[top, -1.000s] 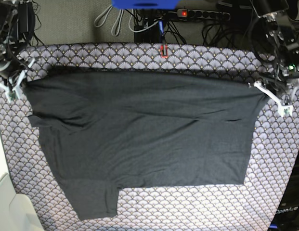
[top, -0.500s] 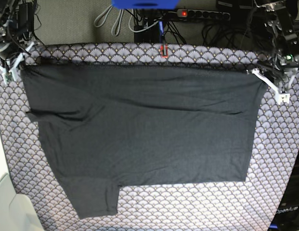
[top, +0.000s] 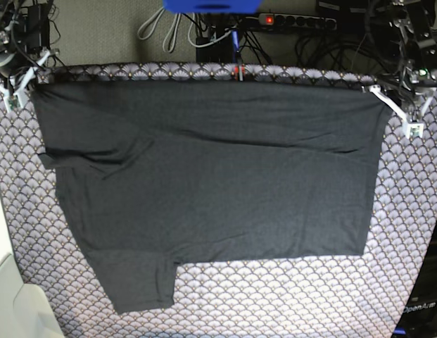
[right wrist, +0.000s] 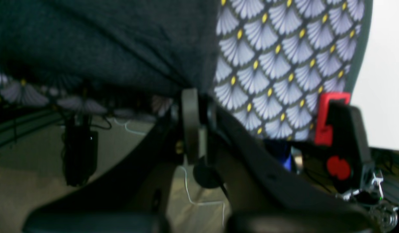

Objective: Fold the T-shirt properly
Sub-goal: 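Pull both held corners back toward the arms, unfolding the shirt flat, then release the corners and move both grippers to the shirt's side edges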

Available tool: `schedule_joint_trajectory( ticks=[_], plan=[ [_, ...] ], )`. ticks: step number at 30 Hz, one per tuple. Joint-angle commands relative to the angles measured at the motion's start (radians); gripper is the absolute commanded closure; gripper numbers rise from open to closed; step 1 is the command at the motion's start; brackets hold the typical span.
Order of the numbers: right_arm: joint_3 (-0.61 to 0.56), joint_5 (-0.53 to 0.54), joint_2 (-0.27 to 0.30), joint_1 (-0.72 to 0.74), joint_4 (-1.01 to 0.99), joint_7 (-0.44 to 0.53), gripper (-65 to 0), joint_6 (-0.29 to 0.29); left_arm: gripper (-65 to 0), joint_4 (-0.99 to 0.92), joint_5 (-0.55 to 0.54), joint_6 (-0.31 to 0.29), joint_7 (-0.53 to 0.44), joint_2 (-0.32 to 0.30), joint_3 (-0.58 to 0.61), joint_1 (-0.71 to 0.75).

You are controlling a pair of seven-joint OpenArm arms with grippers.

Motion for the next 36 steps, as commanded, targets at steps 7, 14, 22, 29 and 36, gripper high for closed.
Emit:
schedule_joint_trajectory(
  ticks=[7,14,22,29,36],
  plan=[
    [0.013,-0.004,0.019,-0.005,0.012,0.011,0.0,-0.005,-0.3,0.018,0.016,0.006,-0.010,-0.017,-0.008,0.015],
    [0.013,-0.005,0.019,-0.005,0.010,0.005,-2.4,-0.005,-0.5,0.009,0.015,0.006,-0.010,-0.014,-0.008,0.015],
    [0.013,-0.007,0.022,-0.006,0.010,0.002,-25.9,-0.005,-21.0,0.011,0.015,0.006,0.002,-0.017,-0.008,0.034],
    [0.116,-0.007,0.020,0.007,0.010,0.000,-30.7,-0.005,-28.9,0.017,0.013,0.006,0.002,-0.017,-0.008,0.038],
    [0.172,-0.007,0.045,0.098,0.008,0.000,-30.7,-0.005,-28.9,0.018,0.021,0.007,-0.007,-0.017,-0.040,0.031]
  ],
)
